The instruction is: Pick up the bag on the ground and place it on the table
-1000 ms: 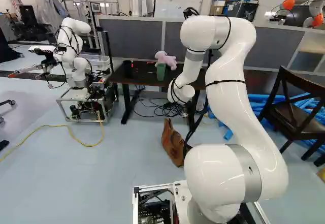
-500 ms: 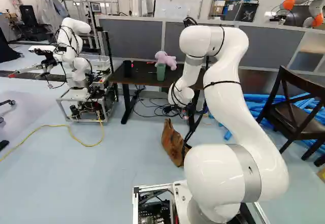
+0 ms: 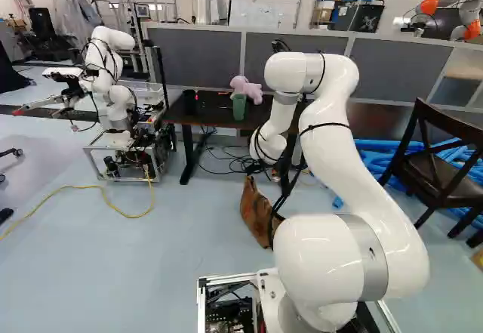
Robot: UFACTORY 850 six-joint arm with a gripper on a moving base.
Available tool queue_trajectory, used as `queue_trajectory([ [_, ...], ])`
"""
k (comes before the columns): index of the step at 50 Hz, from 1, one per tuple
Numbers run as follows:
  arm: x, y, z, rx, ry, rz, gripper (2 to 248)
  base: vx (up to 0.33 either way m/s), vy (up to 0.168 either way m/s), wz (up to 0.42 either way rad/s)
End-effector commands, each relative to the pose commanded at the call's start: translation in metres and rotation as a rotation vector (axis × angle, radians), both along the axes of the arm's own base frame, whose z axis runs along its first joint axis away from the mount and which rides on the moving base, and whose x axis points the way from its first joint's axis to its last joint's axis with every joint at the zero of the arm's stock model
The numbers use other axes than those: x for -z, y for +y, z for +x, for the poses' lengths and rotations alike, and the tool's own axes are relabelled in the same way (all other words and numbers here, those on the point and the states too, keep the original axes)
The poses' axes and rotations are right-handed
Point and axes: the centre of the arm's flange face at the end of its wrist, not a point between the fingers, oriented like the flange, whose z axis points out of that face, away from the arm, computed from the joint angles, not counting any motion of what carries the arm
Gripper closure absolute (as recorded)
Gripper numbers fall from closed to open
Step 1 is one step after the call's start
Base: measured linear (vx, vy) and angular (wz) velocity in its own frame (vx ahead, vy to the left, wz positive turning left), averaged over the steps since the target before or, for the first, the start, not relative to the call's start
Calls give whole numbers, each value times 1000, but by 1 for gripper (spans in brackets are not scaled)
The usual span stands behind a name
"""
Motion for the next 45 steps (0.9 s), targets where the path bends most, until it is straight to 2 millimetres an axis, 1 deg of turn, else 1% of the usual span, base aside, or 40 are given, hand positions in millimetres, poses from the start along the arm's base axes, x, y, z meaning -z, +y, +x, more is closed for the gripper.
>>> queue_trajectory([
  [11,17,0,0,-22,33,-9,3,0,0,0],
  [39,59,-1,0,-286,110,-105,3,0,0,0],
  [45,69,-2,0,-316,131,-113,3,0,0,0],
])
